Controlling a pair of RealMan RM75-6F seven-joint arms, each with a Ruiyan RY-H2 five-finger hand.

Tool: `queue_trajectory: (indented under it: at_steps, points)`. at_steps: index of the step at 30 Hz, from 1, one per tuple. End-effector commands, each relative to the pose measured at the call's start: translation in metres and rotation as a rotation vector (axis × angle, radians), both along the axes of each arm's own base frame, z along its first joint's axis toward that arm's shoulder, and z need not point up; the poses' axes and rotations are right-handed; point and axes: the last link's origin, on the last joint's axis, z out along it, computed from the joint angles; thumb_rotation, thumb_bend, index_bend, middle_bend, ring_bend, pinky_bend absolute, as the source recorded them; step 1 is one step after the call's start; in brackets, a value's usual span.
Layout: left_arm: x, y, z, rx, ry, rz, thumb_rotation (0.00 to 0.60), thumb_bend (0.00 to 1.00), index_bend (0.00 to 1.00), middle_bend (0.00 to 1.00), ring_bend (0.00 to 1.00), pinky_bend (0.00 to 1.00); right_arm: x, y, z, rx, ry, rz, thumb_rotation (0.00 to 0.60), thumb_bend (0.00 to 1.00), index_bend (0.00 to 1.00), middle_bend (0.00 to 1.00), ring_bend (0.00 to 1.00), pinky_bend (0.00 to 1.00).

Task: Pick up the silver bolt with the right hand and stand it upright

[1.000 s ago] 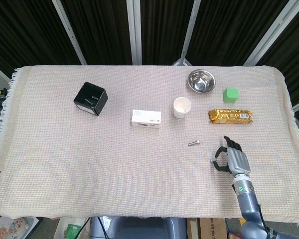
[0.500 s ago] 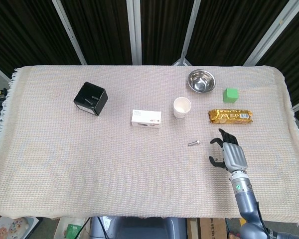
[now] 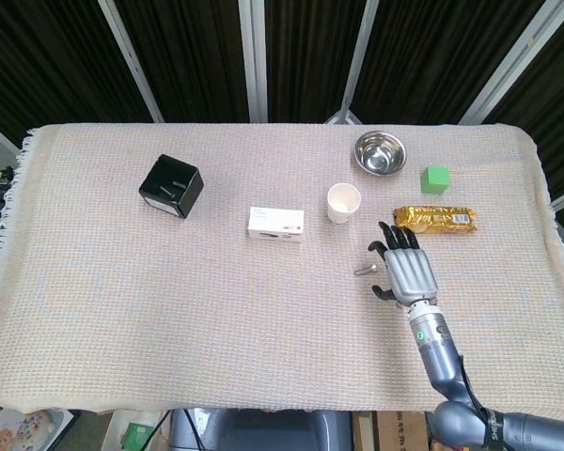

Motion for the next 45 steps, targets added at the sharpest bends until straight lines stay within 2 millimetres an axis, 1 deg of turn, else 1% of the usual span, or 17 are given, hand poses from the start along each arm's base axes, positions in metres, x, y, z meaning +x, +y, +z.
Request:
queue_trajectory:
  at_steps: [1, 5, 10, 29, 45]
  points:
    - [0.0, 0.0, 0.0, 0.001, -0.001, 0.0, 0.6, 0.04, 0.16, 0.09, 0.01, 0.01, 0.015, -0.004, -0.01, 0.015, 0.011, 0.011, 0.6, 0.21, 0.31, 0.0, 0.0, 0.0]
    - [0.0, 0.0, 0.001, 0.003, -0.004, 0.0, 0.6, 0.04, 0.16, 0.1, 0.01, 0.01, 0.017, -0.006, -0.021, 0.022, 0.039, 0.003, 0.6, 0.21, 0.31, 0.0, 0.0, 0.0]
    - [-0.001, 0.0, 0.002, 0.004, -0.005, 0.0, 0.6, 0.04, 0.16, 0.1, 0.01, 0.01, 0.015, -0.009, -0.029, 0.02, 0.054, -0.013, 0.6, 0.21, 0.31, 0.0, 0.0, 0.0]
    - [0.0, 0.0, 0.0, -0.001, 0.0, -0.002, 0.6, 0.04, 0.16, 0.1, 0.01, 0.01, -0.001, -0.011, -0.041, -0.001, 0.06, -0.041, 0.6, 0.21, 0.38, 0.0, 0.0, 0.0]
    - [0.0, 0.0, 0.0, 0.0, 0.001, -0.001, 0.6, 0.04, 0.16, 0.1, 0.01, 0.01, -0.009, -0.016, -0.049, -0.005, 0.066, -0.057, 0.6, 0.21, 0.38, 0.0, 0.0, 0.0]
